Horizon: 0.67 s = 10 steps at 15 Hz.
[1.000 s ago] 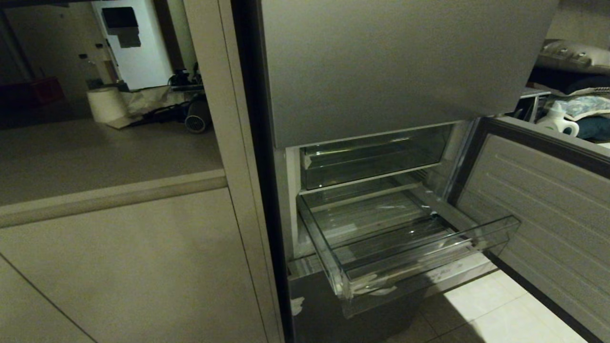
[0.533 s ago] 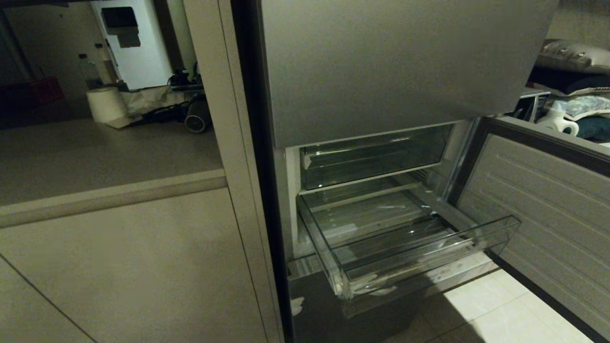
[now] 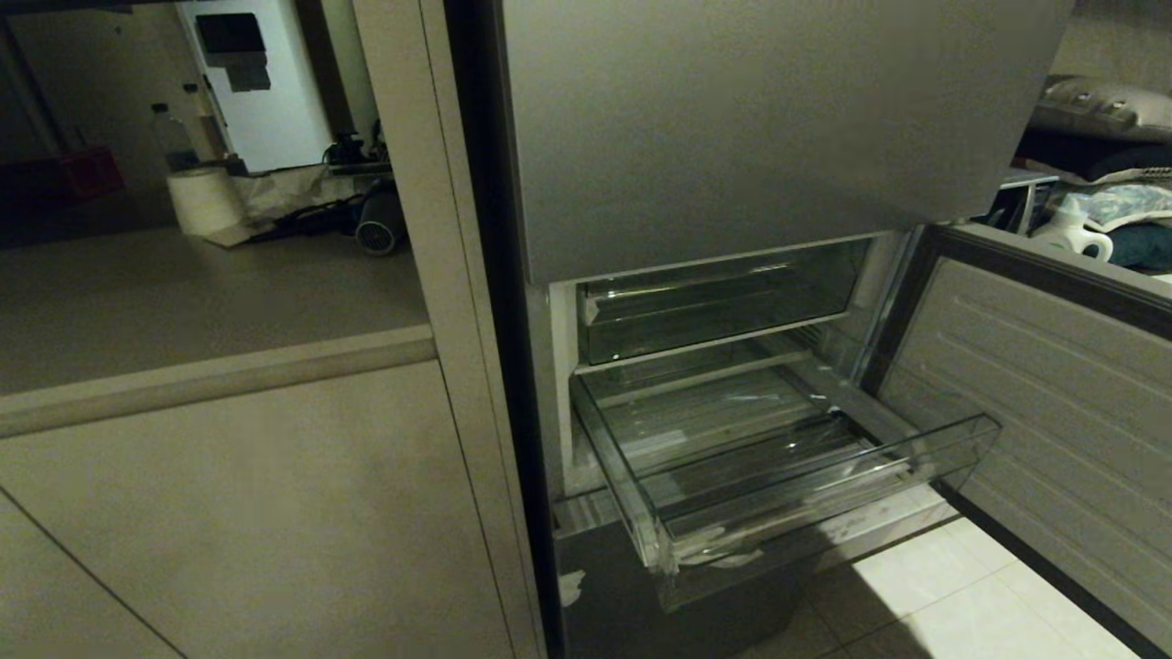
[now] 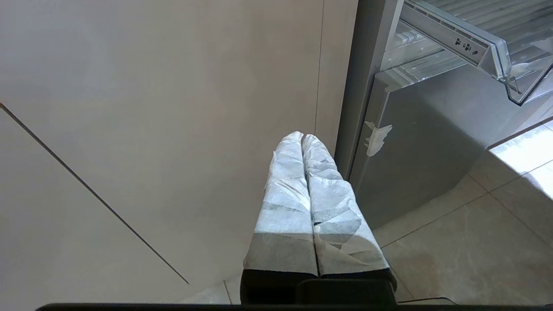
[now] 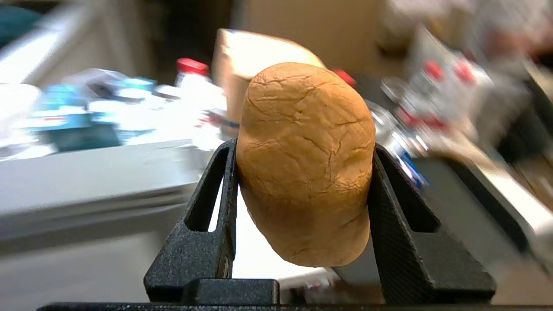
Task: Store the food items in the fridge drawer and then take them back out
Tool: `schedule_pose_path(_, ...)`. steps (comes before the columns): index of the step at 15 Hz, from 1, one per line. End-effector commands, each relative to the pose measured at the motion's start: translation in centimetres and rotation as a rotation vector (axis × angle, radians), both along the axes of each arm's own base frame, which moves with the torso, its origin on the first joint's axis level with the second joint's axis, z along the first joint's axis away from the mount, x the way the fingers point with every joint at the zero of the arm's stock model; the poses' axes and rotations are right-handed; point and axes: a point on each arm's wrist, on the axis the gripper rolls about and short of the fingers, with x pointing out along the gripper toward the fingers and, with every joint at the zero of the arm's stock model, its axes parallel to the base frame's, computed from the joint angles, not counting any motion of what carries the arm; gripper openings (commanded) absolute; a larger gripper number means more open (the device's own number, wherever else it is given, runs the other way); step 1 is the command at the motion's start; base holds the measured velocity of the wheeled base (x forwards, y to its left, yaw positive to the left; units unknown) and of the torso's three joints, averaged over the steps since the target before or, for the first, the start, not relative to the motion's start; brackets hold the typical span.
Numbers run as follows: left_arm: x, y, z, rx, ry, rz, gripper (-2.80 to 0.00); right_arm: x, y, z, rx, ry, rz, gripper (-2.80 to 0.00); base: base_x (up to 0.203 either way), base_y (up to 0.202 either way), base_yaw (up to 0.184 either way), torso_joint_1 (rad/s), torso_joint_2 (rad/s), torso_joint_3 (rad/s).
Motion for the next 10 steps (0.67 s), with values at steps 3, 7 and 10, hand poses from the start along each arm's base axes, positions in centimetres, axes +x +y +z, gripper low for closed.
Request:
schedule_pose_path(3, 0.0, 0.0, 0.0, 0.000, 0.003, 0.001, -2.80, -3.2, -8.9, -4.7, 0.305, -0.046, -0.122, -2.80, 0.000, 0.000, 0.000, 0.000, 0.00, 0.000)
schedule_pose_path(7, 0.0, 0.0, 0.0, 0.000, 0.003, -0.001, -2.80, -7.4, -15.8, -10.5, 0.493, -0.096, -0.215, -2.80, 0.000, 0.000, 0.000, 0.000, 0.00, 0.000)
schedule_pose_path(10, 0.0, 0.0, 0.0, 0.000, 0.003, -0.001, -2.80, -10.1, -20.0, -14.5, 0.503, -0.109, -0.258, -2.80, 0.000, 0.000, 0.000, 0.000, 0.00, 0.000)
